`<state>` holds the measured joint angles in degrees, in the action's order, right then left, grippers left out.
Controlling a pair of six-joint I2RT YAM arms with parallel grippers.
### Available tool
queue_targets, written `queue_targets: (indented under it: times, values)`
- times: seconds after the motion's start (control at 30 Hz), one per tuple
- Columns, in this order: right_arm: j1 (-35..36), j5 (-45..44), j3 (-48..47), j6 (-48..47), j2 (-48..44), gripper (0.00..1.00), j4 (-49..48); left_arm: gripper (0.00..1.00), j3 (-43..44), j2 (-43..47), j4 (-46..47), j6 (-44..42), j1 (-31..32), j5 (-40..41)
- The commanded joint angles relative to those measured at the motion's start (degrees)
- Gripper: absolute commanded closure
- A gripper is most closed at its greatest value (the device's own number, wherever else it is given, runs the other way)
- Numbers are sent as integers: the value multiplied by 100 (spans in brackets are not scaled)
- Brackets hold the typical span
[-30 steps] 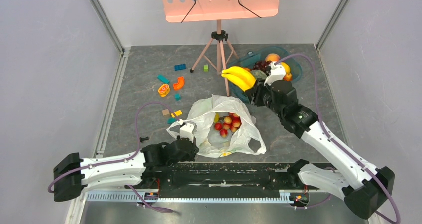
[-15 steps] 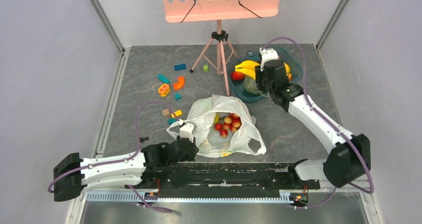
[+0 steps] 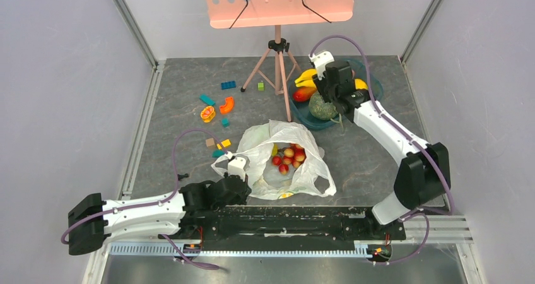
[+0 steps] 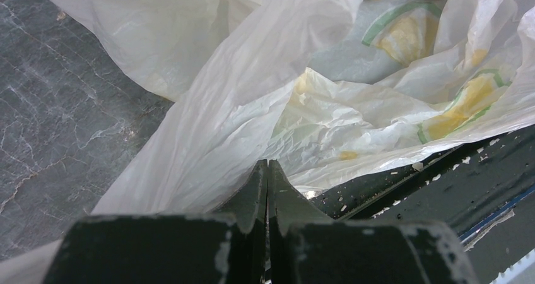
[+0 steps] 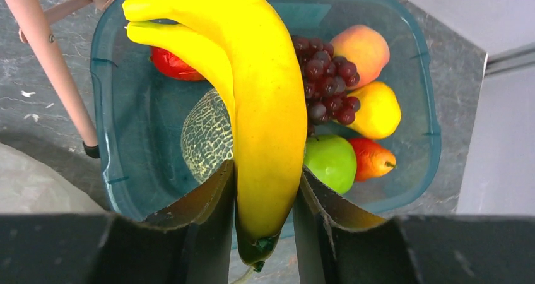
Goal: Take the fake fruits out of the plastic bag
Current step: Place the fake fruit in the bin.
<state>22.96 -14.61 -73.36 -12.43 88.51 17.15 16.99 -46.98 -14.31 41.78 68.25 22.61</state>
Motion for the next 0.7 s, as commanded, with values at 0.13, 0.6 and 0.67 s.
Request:
queue_targets:
  times: [0.13,0.6,0.67]
  values:
    - [-50,93,-541,-1319,579,84,-171,98,293,-3,-35,25,23,164]
    - [-46,175,-1573,-2353,1544,78,459,98,287,14,-90,66,22,173]
    - [-46,172,-1698,-2510,1722,78,624,98,304,13,-91,67,22,176]
